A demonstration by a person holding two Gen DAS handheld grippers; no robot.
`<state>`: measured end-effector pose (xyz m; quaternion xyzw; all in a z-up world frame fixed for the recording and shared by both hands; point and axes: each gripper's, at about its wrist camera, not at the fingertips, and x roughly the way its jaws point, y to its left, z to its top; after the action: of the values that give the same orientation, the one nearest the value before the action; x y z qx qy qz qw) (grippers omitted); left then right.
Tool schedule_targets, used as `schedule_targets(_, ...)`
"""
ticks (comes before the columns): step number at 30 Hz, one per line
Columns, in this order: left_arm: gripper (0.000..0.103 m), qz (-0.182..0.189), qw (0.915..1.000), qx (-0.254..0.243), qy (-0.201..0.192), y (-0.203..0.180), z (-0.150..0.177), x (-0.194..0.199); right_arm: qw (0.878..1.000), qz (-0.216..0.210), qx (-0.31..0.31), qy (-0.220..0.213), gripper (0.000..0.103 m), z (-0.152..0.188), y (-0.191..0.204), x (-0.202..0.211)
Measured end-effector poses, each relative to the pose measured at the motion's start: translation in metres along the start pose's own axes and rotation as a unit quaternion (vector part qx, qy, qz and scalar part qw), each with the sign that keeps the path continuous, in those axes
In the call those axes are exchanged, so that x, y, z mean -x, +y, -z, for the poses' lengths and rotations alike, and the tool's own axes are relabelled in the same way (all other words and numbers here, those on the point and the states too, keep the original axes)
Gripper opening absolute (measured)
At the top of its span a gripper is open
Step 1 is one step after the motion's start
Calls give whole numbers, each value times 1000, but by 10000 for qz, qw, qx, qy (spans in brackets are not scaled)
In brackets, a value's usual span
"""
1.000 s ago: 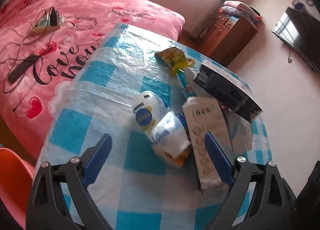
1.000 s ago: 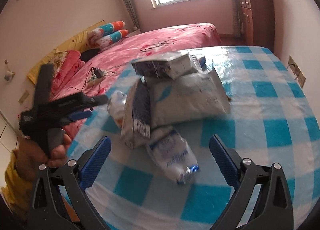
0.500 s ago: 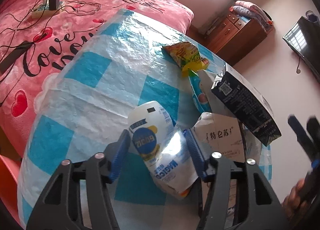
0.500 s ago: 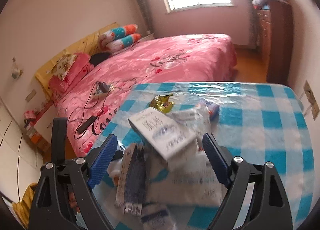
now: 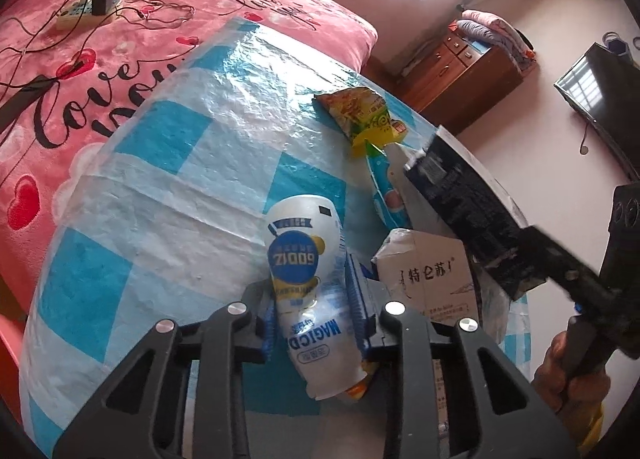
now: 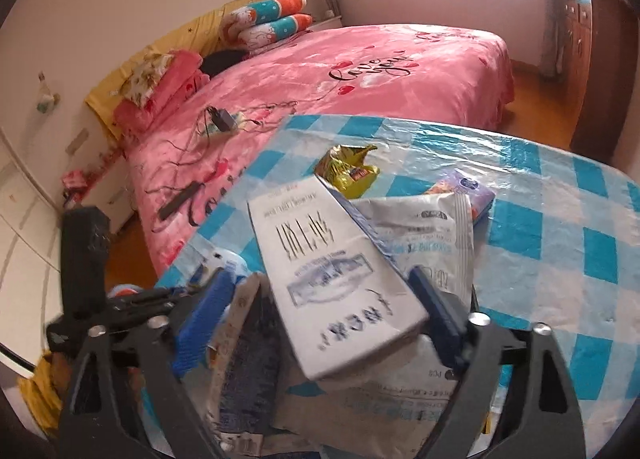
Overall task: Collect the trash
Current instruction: 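Grasp the white milk carton with the left gripper, then carry the milk carton to the orange bucket and release it with the left gripper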
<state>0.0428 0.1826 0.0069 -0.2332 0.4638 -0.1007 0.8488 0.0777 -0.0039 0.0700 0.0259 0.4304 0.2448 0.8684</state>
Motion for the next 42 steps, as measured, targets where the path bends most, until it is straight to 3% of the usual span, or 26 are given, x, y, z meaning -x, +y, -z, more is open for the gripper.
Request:
schedule_targets(1, 30, 26, 10000, 8, -13, 0, 0, 1, 10000, 0, -14, 7, 67, 3, 1, 1)
schedule_targets(16, 20, 327, 9991, 78, -255, 16, 9, 33, 9964, 622, -74, -568, 66, 28, 24, 33)
schedule_targets(21, 20, 463, 9981, 28, -395, 17, 14, 50, 9942, 610, -186, -865, 65, 31, 31, 55)
schedule_targets(27, 19, 577, 9965, -83, -596, 19, 23, 78, 9937, 360, -200, -1043, 65, 38, 56, 75)
schedule_targets(34, 19, 506, 9950, -42, -856, 44, 37, 119, 9956, -361, -9, -863, 65, 51, 113, 68)
schedule_targets(42, 19, -260, 9927, 72, -1177, 112, 67, 179, 9916, -1198, 352, -340, 66, 69, 196, 31)
